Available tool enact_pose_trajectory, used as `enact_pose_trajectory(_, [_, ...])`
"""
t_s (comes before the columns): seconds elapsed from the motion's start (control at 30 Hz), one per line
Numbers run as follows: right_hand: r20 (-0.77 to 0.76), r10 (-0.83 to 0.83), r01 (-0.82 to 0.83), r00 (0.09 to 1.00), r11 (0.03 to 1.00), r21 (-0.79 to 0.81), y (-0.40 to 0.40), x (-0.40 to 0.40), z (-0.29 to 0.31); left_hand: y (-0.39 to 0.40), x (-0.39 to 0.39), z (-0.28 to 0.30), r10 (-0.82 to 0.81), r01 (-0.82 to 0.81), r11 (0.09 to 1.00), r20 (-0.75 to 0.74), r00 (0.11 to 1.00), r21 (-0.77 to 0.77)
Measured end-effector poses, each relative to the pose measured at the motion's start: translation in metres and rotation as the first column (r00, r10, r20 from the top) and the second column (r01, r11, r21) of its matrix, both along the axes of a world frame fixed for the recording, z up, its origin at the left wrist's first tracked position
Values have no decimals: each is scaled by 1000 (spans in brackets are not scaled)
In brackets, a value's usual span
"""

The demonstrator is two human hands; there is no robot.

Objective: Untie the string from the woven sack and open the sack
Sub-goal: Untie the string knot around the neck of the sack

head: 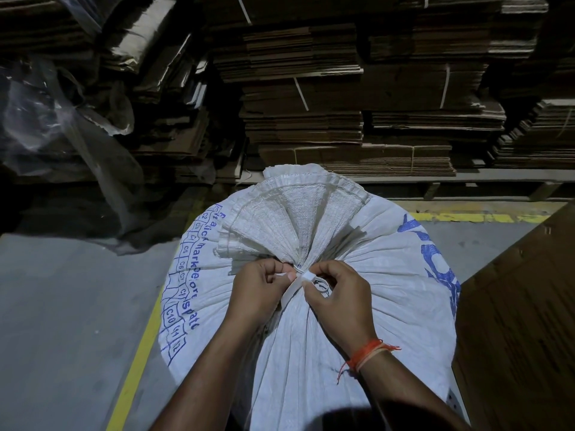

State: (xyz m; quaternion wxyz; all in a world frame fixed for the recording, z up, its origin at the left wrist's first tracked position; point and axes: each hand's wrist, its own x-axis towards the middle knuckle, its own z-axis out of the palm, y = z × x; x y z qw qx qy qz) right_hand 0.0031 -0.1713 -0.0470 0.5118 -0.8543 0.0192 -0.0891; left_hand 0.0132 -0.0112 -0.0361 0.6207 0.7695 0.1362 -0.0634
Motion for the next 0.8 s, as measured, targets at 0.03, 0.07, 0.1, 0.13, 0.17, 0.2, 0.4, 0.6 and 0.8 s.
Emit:
enact_pose_trajectory(0.03, [1, 1, -1, 1000, 1000, 1, 0, 0, 0, 1, 0, 0, 0, 0, 1000, -7, 1000, -15])
enact_pose_trajectory(0.07, [3, 2, -2, 1000, 1000, 3, 0, 0, 0, 1, -1, -1, 5, -5, 999, -12, 1000, -31])
enact_pose_trajectory(0.1, [5, 2, -2, 1000, 1000, 4, 0, 0, 1, 2, -1, -1, 12, -13, 999, -16, 1000, -42])
enact_pose_trajectory(0.13, [6, 1, -1, 1000, 1000, 6, -1, 0, 1, 3, 0, -1, 22, -23, 999, -18, 1000, -44])
enact_pose_trajectory(0.17, [8, 1, -1, 1000, 1000, 8, -1, 0, 0, 4, 0, -1, 28, -29, 999, -17, 999, -36])
enact_pose_trajectory(0.2, [10, 2, -2, 1000, 1000, 8, -1, 0, 0, 4, 0, 0, 28, -28, 999, -14, 1000, -24])
enact_pose_trajectory(0.4, [0, 4, -4, 1000, 1000, 18, -1, -1, 2, 4, 0, 0, 18, -18, 1000, -8, 1000, 10])
enact_pose_trajectory(0.6, [-1, 5, -5, 1000, 1000, 15, 0, -1, 2, 2, 1, -2, 13, -13, 1000, -10, 1000, 6])
enact_pose_trajectory(0.8, [2, 5, -5, 1000, 1000, 9, 0, 0, 1, 0, -1, 1, 26, -27, 999, -25, 999, -28])
